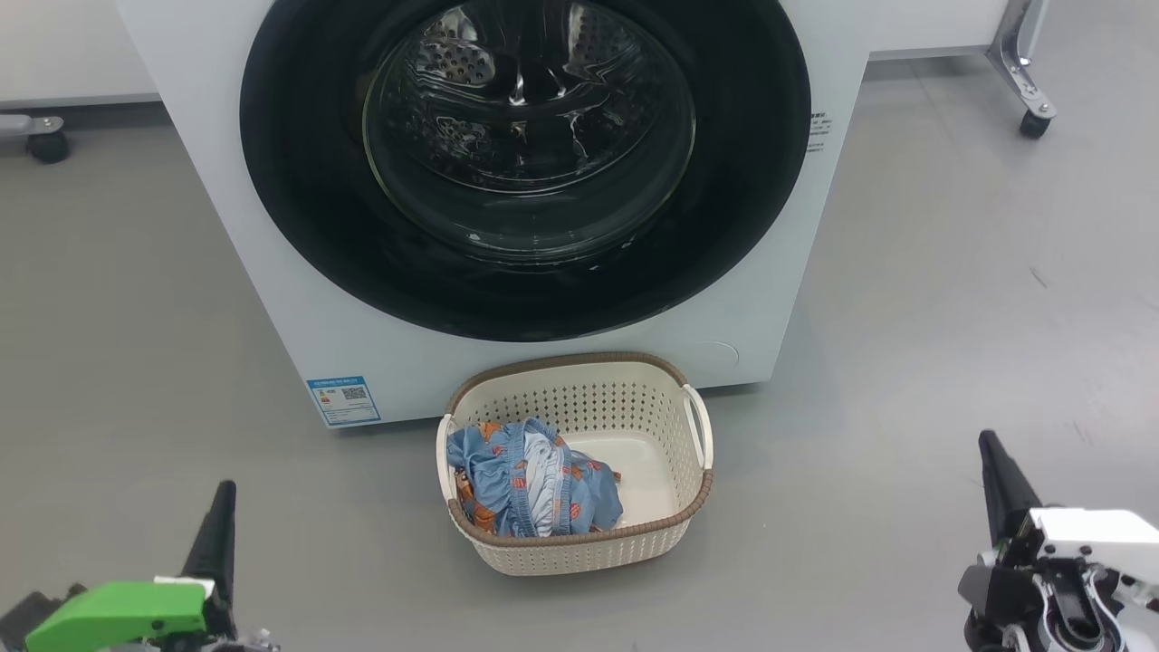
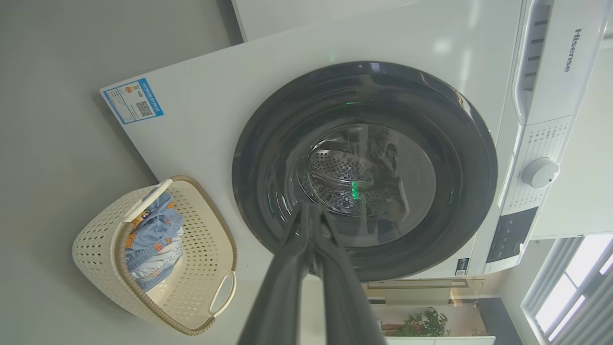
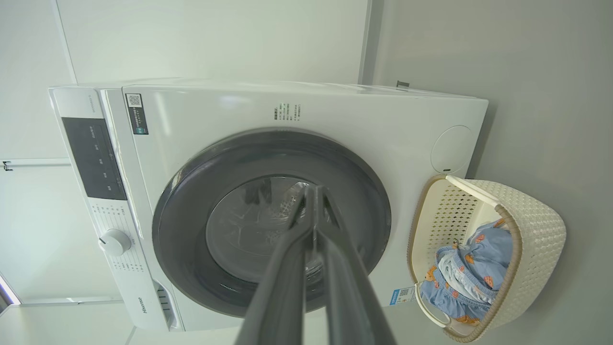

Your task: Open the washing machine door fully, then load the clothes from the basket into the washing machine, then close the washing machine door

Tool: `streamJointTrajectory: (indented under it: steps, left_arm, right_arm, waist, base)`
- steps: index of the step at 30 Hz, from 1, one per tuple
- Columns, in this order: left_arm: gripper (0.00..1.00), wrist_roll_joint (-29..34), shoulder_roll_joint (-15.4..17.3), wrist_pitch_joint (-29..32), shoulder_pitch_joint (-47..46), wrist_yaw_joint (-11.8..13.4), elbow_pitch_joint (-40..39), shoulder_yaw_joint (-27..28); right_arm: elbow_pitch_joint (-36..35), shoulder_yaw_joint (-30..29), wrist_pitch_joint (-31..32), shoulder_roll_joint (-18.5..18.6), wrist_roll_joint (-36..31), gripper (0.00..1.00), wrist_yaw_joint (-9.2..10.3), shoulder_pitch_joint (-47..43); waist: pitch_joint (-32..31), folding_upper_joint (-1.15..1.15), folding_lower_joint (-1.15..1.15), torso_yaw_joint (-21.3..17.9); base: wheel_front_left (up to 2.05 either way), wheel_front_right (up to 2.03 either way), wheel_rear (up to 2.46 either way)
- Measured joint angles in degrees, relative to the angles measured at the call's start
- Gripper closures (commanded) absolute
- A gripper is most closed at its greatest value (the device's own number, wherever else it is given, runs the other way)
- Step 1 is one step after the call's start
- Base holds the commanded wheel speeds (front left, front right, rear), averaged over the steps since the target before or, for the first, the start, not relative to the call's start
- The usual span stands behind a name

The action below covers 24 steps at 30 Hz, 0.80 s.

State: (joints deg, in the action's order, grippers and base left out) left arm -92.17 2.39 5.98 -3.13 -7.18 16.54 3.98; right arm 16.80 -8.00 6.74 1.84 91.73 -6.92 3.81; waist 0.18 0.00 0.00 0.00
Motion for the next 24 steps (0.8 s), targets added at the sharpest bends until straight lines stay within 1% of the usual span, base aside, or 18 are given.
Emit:
streamJointTrajectory:
  steps: [5, 12, 19, 24]
  left_arm:
    - [0.0, 0.01, -1.15, -0.01, 2.37, 0.0, 1.89, -0.41]
    - [0.0, 1.3, -1.12, -0.62, 2.22, 0.0, 1.25, -0.9]
    - [0.0, 3.69, -0.57, -2.08, 2.13, 0.0, 0.45, -2.49]
    - [0.0, 5.81, 0.49, -3.44, 1.98, 0.0, -0.15, -3.98]
  right_arm:
    - [2.08, 0.09, -0.01, -1.15, -0.03, 0.0, 0.01, -2.42]
    - [1.42, 0.68, -0.71, -0.76, -1.6, 0.0, 0.01, -2.21]
    - [0.75, 1.72, -2.11, 0.2, -4.68, 0.0, 0.01, -2.03]
    - [0.54, 3.0, -3.57, 1.03, -7.61, 0.0, 0.01, -1.97]
  waist:
    - [0.02, 0.0, 0.0, 0.0]
    - [0.05, 0.0, 0.0, -0.01]
    - [0.14, 0.0, 0.0, -0.02]
    - [0.19, 0.0, 0.0, 0.01]
  base:
    - [0.0, 0.0, 0.0]
    - [0.0, 0.0, 0.0]
    - [0.0, 0.0, 0.0]
    - [0.0, 0.0, 0.0]
